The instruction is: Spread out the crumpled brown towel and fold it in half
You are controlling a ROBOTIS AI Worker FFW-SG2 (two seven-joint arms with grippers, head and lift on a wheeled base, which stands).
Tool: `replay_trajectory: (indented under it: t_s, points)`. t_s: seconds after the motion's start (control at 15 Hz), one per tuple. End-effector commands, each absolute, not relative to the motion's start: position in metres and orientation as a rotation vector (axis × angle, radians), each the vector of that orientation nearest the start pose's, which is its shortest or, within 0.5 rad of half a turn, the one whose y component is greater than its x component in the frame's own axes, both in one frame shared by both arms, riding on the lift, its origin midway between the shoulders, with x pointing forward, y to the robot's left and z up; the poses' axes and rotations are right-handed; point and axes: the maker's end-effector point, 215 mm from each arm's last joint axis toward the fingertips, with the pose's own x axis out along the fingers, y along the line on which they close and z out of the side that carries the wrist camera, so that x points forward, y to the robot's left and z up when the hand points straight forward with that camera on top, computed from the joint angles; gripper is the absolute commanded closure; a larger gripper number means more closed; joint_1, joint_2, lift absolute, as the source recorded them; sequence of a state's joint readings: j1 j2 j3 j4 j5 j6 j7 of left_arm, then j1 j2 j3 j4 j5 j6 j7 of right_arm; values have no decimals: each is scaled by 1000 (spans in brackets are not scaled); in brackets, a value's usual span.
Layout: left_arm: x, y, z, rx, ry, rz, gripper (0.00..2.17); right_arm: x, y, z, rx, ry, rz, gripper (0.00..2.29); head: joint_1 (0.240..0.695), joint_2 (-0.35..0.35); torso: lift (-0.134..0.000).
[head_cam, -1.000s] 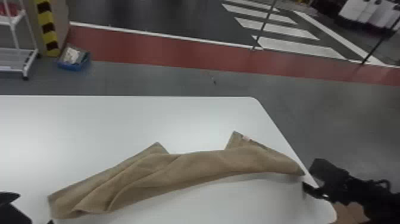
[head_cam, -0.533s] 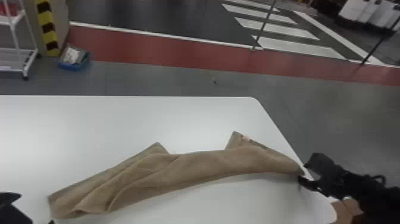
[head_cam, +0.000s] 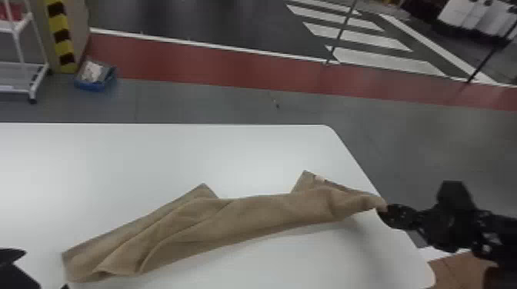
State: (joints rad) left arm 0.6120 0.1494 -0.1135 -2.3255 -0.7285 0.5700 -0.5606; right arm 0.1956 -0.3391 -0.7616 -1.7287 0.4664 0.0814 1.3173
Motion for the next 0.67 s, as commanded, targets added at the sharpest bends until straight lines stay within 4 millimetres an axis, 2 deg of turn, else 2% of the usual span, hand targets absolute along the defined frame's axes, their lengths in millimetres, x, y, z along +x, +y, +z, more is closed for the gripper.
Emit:
replay_trajectory:
  t_s: [0.0,0.13,0.33,0.47,0.53,0.6]
  points:
    - [365,199,-427,657,549,-429,218,385,-519,-324,-298,484,458,1396,695,-350,-124]
    - [365,198,-424,657,545,-429,218,388,-511,-302,-51,436,437,1396,695,-350,-124]
    - [366,201,-422,659,544,-423,218,394,-476,-277,330,392,503,1396,695,-350,-124]
    - [365,203,-423,658,548,-421,218,399,-448,-232,659,330,588,1396,695,-350,-124]
    - [365,204,-423,659,548,-418,218,399,-427,-206,810,313,667,1396,695,-350,-124]
    - [365,203,-422,658,545,-420,218,401,-421,-178,839,259,725,1393,695,-350,-124]
